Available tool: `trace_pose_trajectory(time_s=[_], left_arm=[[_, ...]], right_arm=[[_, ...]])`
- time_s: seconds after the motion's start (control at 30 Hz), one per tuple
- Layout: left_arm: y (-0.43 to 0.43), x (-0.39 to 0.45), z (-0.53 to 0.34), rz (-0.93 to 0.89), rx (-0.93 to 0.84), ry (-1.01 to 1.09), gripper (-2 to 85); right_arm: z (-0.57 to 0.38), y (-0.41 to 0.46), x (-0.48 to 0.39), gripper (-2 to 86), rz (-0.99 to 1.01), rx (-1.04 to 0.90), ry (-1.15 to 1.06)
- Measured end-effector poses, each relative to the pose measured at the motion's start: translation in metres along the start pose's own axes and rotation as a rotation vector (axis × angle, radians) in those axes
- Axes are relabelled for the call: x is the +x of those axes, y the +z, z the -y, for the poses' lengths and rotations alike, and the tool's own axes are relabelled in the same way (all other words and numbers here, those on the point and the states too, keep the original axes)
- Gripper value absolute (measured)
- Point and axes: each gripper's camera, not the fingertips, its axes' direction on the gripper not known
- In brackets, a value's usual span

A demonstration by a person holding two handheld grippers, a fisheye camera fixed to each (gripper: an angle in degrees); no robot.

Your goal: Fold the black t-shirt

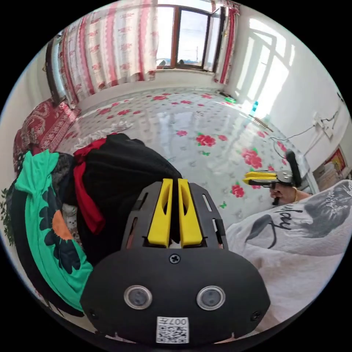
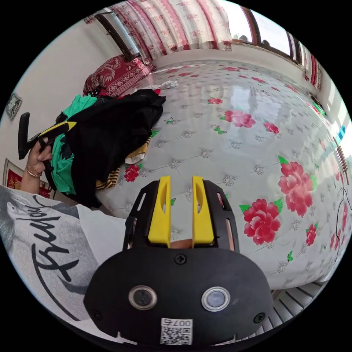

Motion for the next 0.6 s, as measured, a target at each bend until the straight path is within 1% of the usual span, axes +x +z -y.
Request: trace_pose_trajectory(time_s=[0.03,0.07,0.1,0.17,0.2,0.23,0.33,0.4,0.43,0.47,0.5,0.6], left_arm=[[-0.001,0.012,0.003,-0.077,0.026,0.033,0.0],[0.0,0.037,0.007,-0.214,0.072,0.102,0.0],[0.001,0.059,0.012,-0.309,0.102,0.172,0.0],[0.003,0.08,0.019,-0.331,0.12,0.25,0.1],[0.005,0.081,0.023,-0.271,0.112,0.244,0.2],[0.006,0.078,0.024,-0.251,0.106,0.23,0.2],[0.011,0.031,0.03,-0.256,0.086,0.041,0.8],[0.008,0.0,0.03,-0.236,0.155,-0.071,1.5],[0.008,-0.006,0.03,-0.204,0.176,-0.086,1.8],[0.013,-0.014,0.027,-0.093,0.198,-0.109,2.4],[0.024,-0.025,0.024,0.02,0.169,-0.163,3.2],[0.05,-0.043,0.009,0.171,0.055,-0.23,5.7]], right_arm=[[0.006,-0.01,-0.008,10.4,0.054,0.027,-0.046],[0.008,-0.015,-0.012,10.7,0.072,0.04,-0.068],[0.012,-0.026,-0.019,11.4,0.102,0.066,-0.103],[0.012,-0.041,-0.024,12.2,0.14,0.094,-0.141],[0.009,-0.051,-0.023,12.7,0.139,0.103,-0.154],[0.004,-0.06,-0.018,13.2,0.116,0.095,-0.153],[-0.022,-0.087,0.007,13.6,0.035,0.115,-0.09],[-0.04,-0.103,0.024,13.7,-0.016,0.124,-0.033],[-0.052,-0.111,0.033,13.6,-0.054,0.118,-0.005],[-0.058,-0.114,0.036,13.6,-0.077,0.111,0.004],[-0.068,-0.118,0.039,13.6,-0.118,0.097,0.015],[-0.09,-0.116,0.035,13.3,-0.124,0.075,0.03]])
